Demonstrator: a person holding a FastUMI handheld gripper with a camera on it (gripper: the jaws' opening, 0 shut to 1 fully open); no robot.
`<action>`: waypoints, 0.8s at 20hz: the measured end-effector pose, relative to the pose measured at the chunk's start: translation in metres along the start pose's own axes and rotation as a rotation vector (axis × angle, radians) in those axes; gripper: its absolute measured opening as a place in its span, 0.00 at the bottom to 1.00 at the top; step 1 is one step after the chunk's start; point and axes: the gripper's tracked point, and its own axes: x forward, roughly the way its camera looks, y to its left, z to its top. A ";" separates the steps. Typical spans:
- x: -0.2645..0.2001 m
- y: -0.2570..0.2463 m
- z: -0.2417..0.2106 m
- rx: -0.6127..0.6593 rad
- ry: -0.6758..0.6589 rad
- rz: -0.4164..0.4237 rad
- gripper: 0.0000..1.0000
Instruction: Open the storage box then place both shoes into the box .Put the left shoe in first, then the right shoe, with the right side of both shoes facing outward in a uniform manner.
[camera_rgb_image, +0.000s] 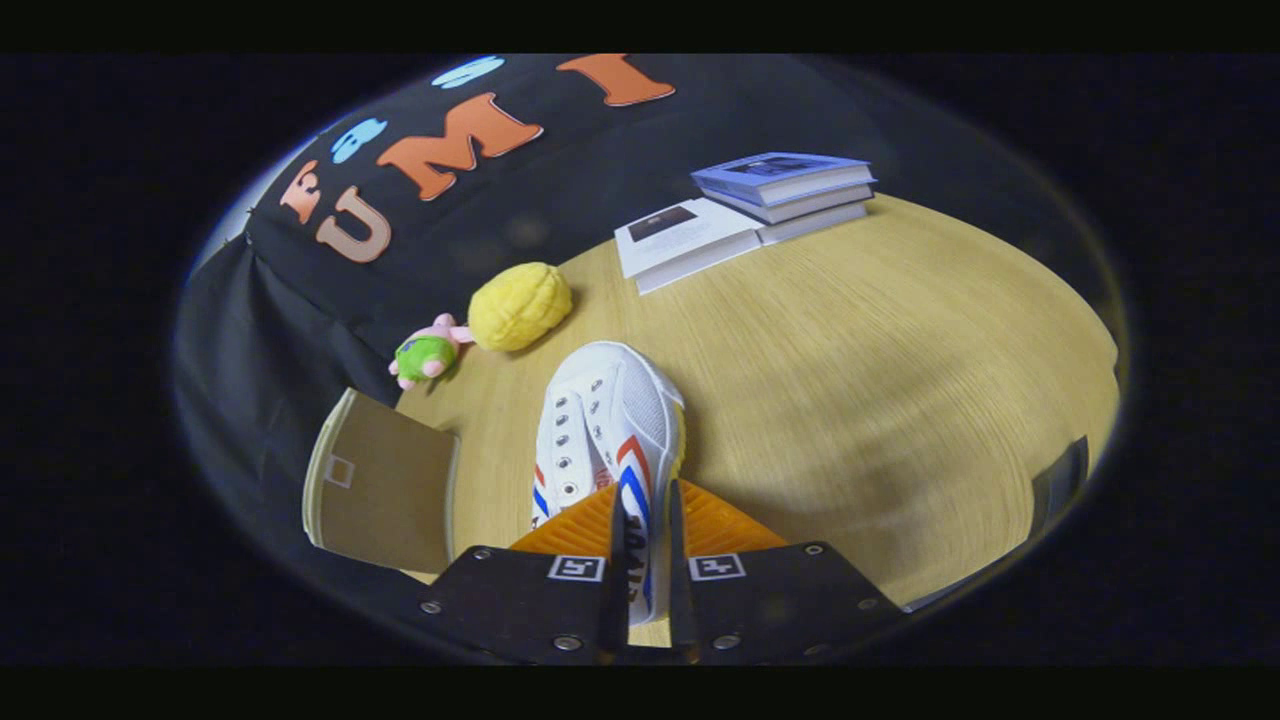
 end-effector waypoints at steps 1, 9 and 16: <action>-0.002 0.014 0.004 -0.003 -0.013 0.020 0.16; -0.020 0.142 0.026 -0.070 -0.055 0.202 0.16; -0.028 0.264 0.010 -0.180 -0.033 0.365 0.16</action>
